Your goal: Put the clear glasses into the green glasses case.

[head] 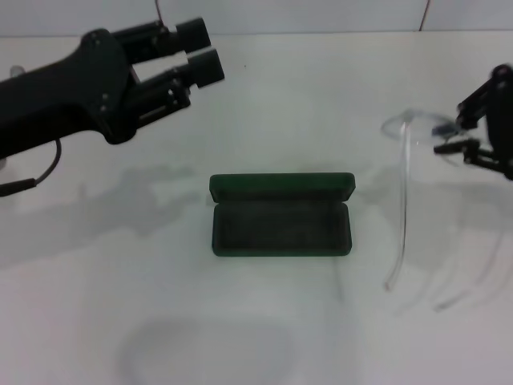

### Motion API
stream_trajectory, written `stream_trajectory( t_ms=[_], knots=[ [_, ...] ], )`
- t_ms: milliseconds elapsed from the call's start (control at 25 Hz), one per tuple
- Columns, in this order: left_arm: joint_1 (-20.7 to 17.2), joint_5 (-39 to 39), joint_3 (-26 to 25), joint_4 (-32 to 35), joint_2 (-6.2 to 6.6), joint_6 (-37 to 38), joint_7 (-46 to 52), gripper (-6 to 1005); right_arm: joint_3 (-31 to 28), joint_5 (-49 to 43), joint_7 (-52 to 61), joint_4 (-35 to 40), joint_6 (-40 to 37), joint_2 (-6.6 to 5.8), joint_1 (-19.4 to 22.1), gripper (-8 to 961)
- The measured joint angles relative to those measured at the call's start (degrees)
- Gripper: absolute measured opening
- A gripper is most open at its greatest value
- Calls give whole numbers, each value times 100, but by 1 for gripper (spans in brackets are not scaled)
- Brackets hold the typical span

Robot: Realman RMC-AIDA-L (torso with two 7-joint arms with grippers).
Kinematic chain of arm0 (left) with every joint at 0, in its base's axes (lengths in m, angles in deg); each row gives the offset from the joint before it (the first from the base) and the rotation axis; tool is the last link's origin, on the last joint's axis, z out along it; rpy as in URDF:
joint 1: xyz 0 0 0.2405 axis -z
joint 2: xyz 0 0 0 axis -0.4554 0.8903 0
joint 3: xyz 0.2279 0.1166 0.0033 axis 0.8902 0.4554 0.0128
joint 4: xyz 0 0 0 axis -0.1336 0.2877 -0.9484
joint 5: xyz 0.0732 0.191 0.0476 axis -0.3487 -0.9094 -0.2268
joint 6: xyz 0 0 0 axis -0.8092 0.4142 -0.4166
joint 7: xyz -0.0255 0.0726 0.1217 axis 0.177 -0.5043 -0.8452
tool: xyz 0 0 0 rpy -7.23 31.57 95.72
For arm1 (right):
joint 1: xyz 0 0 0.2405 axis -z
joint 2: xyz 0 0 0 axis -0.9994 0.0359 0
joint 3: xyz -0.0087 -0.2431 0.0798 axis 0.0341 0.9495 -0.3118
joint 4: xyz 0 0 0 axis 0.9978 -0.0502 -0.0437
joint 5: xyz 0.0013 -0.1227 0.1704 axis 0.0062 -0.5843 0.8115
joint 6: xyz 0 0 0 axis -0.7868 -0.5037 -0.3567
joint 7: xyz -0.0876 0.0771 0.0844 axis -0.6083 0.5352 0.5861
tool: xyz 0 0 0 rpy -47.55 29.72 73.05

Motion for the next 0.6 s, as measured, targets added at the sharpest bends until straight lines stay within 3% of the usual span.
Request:
stream_trajectory(
  t_ms=[160, 240, 280, 320, 440, 600],
  knots=[
    [-6, 128, 0, 37, 21, 149, 74, 413, -186, 1472, 24, -270, 637, -4, 749, 117],
    [-9, 132, -1, 58, 24, 155, 127, 384, -95, 2056, 6, -620, 842, -3, 922, 116],
    [-5, 134, -4, 47, 26, 157, 139, 369, -95, 2056, 6, -620, 842, -3, 922, 116],
    [9, 136, -17, -11, 25, 157, 138, 354, 87, 2842, -102, -1314, 963, -1, 1004, 116],
    [66, 142, -45, -244, 7, 161, 113, 310, 343, 3469, -379, -1996, 1091, 3, 982, 116],
    [145, 249, -65, -707, 8, 411, 84, 289, 1072, 3933, -850, -2565, 1684, 4, 971, 117]
  ],
)
